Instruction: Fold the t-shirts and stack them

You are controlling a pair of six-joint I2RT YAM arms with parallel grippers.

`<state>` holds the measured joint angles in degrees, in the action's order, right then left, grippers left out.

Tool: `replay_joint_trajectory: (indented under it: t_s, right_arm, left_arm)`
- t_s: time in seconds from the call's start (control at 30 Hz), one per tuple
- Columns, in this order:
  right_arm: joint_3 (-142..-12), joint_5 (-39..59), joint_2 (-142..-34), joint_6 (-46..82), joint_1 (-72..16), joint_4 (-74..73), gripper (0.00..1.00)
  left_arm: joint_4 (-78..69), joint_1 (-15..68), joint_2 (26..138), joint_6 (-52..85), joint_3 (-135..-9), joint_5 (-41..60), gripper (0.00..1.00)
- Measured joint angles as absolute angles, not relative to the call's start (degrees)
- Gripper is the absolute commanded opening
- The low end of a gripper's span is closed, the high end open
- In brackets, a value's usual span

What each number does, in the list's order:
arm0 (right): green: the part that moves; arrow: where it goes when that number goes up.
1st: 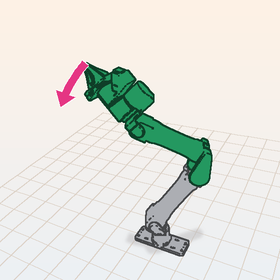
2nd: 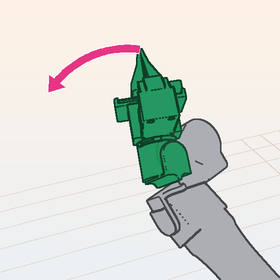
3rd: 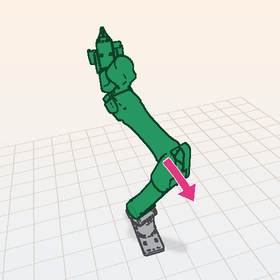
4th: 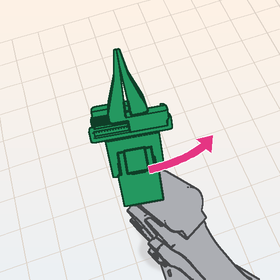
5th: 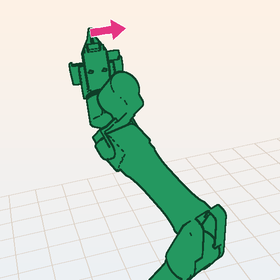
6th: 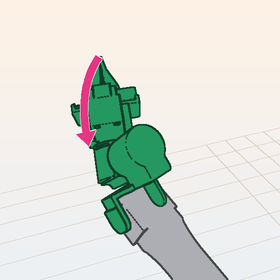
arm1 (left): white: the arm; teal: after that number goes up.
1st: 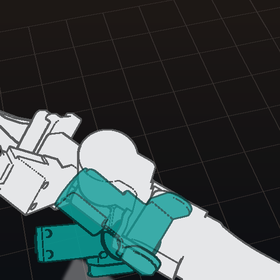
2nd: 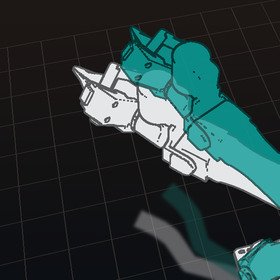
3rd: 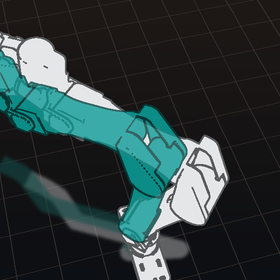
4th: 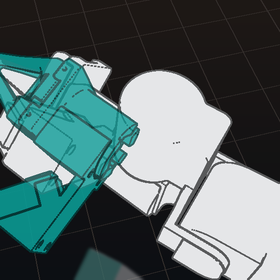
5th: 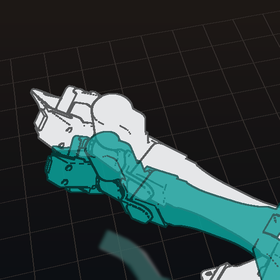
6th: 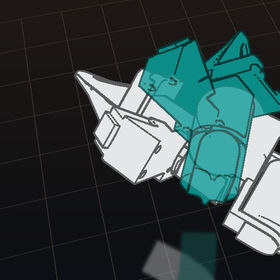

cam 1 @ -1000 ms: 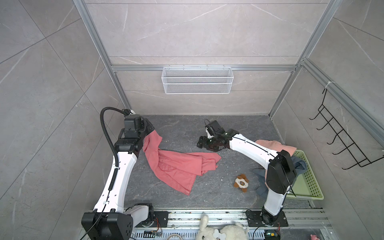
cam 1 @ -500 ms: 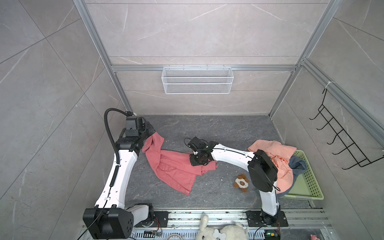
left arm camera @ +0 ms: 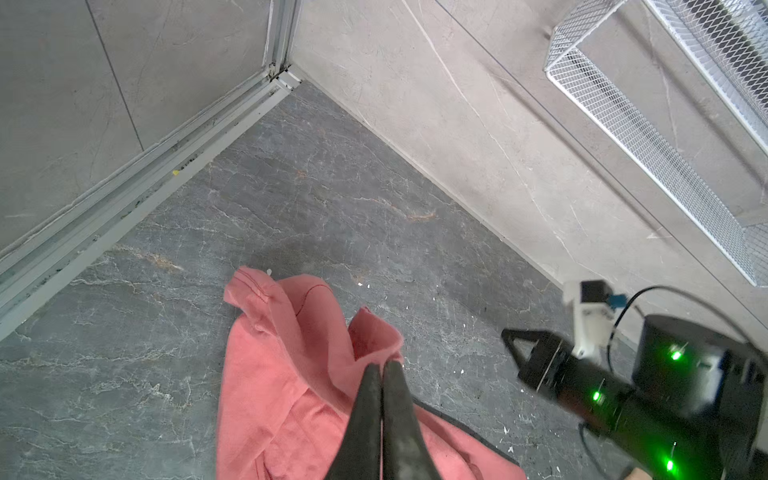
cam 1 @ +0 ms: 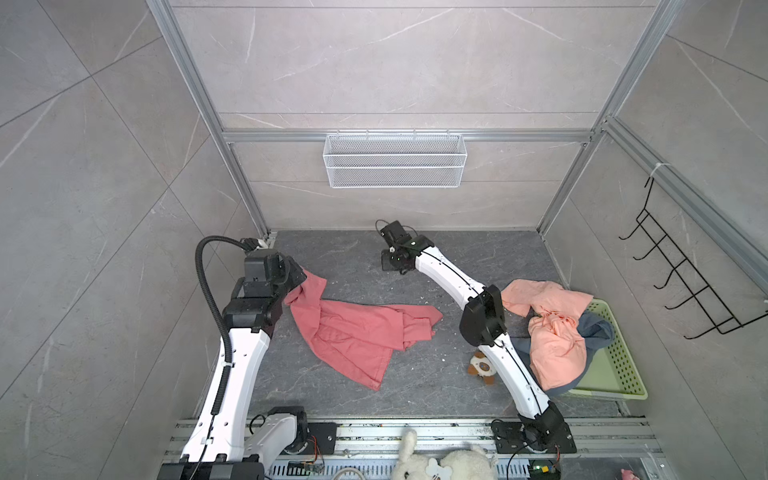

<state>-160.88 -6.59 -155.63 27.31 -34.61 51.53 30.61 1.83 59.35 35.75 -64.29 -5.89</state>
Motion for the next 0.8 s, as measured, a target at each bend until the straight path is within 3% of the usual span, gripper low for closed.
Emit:
replay_joint_trajectory:
  t_s: [0.07,0.13,0.17,0.23,0.33,0.6,0.8]
  right_arm:
    - [-172.79,-5.52,-161.23,27.35,-31.88,54.08,0.15]
    - [-171.15,-4.78,-160.0,26.96,-30.3,56.18,0.22]
    - [-167.39,-4.69,-157.95,26.28,-30.06,56.42,0.28]
    - [-155.87,-4.73,-151.76,23.77,-30.94,56.18,0.5]
    - [-138.21,-3.99,-141.53,20.16,-35.07,54.59,0.62]
    - [-107.09,0.69,-117.62,20.51,-43.83,46.63,0.86]
    - [-91.07,1.04,-109.34,22.76,-44.45,42.04,0.88]
  left_arm:
    - [30.37,1.83,58.65,36.56,-63.16,-5.93,0.0]
    - [30.3,1.83,58.13,37.36,-62.24,-5.96,0.0]
    - [30.35,1.83,57.98,37.65,-61.93,-5.98,0.0]
    - [30.3,1.83,57.95,38.15,-61.58,-6.02,0.0]
    - [30.09,1.83,58.35,38.48,-61.56,-6.02,0.0]
    - [29.78,1.83,63.16,39.03,-62.15,-5.63,0.0]
    - [30.09,1.8,67.85,38.74,-65.43,-4.34,0.0]
